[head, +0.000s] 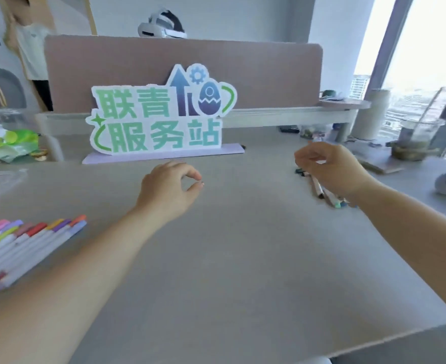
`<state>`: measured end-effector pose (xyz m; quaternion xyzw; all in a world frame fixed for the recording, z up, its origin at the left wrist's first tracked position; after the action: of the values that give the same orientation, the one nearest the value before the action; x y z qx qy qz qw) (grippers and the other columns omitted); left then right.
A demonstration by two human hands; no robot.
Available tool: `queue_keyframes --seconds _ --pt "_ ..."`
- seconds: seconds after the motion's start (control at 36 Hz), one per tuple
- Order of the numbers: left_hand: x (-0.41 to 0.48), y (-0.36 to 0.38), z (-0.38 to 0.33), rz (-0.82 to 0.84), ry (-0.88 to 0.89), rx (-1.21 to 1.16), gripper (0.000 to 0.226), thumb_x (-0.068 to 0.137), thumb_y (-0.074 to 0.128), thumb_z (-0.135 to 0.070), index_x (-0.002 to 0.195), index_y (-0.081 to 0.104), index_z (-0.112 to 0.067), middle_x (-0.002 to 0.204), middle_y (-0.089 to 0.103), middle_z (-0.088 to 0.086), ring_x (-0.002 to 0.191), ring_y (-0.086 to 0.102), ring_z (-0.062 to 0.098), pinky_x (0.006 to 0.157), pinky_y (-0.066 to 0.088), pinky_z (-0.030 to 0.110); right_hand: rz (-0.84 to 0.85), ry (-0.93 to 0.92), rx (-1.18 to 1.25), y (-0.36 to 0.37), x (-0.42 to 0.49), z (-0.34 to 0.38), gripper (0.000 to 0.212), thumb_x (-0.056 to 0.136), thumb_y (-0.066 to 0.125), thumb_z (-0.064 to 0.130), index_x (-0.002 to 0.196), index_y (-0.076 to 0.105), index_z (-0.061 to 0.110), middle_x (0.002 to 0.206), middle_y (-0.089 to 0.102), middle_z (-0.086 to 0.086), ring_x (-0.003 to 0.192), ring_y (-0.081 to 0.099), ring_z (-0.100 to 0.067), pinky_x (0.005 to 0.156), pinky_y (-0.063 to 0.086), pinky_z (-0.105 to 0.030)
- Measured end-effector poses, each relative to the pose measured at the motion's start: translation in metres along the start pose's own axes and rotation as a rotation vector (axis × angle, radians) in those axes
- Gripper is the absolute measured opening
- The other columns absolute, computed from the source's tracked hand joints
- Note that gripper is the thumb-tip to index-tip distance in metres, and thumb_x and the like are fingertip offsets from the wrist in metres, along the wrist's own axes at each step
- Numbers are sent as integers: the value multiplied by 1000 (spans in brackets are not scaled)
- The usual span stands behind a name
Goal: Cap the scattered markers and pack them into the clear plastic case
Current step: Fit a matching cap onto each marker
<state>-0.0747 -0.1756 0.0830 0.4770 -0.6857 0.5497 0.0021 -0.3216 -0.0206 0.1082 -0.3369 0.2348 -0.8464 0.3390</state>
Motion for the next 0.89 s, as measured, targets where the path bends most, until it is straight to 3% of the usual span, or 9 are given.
queue_keyframes --seconds 0.11,0.14,0.22,0.42,0.53,0.67,0.89 --pt "8 38 -39 82 54 -66 8 85 64 -33 92 65 -30 96 53 -13 105 55 17 91 41 34 -99 86 -47 -55 -20 -42 16 90 62 14 104 68 11 98 67 -1 88 60 -6 67 36 4" --pt "9 46 -47 100 68 -78 8 85 64 -33 92 65 -29 97 53 -13 105 55 17 91 42 34 -135 99 -48 -67 -24 -50 15 89 63 12 103 69 8 98 67 -5 83 59 -1 64 35 6" --pt "15 65 -70 138 111 -112 9 85 64 -32 93 65 -28 95 54 -12 103 56 17 90 43 34 -184 173 -54 -97 -38 -72 17 89 63 14 104 68 7 98 65 -5 84 57 -7 60 40 -8" --pt "35 120 -112 273 118 -235 10 85 65 -35 93 63 -29 104 60 -10 104 56 13 91 44 32 -204 296 -133 -125 -51 -125 6 90 61 17 94 66 19 98 66 1 94 60 -16 80 45 -26" --pt "46 158 -132 342 122 -240 13 86 64 -36 96 63 -29 104 57 -12 106 55 12 91 44 32 -168 328 -167 -121 -46 -157 16 92 58 18 105 66 16 104 66 2 97 58 -12 80 40 -22" --pt "69 191 -149 342 117 -273 14 87 62 -36 99 64 -27 101 57 -14 104 55 10 85 41 26 -146 306 -154 -122 -14 -182 12 91 60 20 100 66 18 101 67 3 93 58 -9 82 40 -21" --pt "95 220 -165 366 13 -331 7 85 64 -40 85 62 -34 95 63 -17 92 57 7 75 39 24 -86 247 -104 -125 46 -207 16 91 60 22 104 68 17 105 67 3 94 57 -7 80 39 -17"
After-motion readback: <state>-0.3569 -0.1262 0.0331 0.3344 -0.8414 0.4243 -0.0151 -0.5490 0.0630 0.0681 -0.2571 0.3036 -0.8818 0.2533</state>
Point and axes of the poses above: each hand's wrist, its own x-axis towards the middle knuckle, its own y-axis out of the palm, z = x × y, the point moved 7 cm from there along x, towards the middle knuckle
